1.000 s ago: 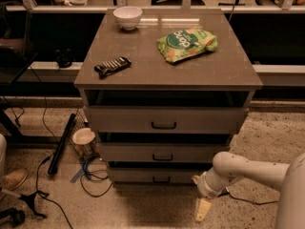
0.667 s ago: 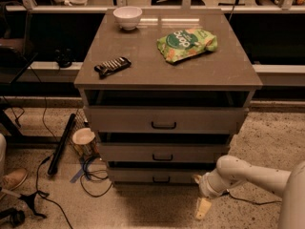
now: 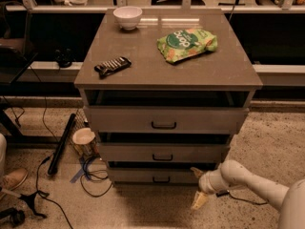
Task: Open bottom drawer
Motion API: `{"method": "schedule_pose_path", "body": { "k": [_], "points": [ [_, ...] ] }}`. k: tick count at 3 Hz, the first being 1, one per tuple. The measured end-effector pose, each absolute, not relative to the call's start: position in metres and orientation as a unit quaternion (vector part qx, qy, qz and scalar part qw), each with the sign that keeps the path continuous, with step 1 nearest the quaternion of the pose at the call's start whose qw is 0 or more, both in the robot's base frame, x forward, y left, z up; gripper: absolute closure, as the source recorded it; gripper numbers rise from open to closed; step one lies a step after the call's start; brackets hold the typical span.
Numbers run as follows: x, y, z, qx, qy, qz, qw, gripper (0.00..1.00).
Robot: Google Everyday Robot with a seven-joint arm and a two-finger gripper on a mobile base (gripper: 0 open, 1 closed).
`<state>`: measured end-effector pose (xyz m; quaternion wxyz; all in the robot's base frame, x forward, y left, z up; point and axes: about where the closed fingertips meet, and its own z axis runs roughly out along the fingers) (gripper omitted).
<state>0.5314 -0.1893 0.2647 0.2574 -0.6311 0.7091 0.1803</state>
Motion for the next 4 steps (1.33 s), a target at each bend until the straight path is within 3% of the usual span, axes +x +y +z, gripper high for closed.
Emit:
{"method": "schedule_pose_path", "body": {
  "k": [4],
  "points": [
    [0.602,-0.154,0.207,-0.624,0.725,0.117,0.267,0.00]
  ]
}}
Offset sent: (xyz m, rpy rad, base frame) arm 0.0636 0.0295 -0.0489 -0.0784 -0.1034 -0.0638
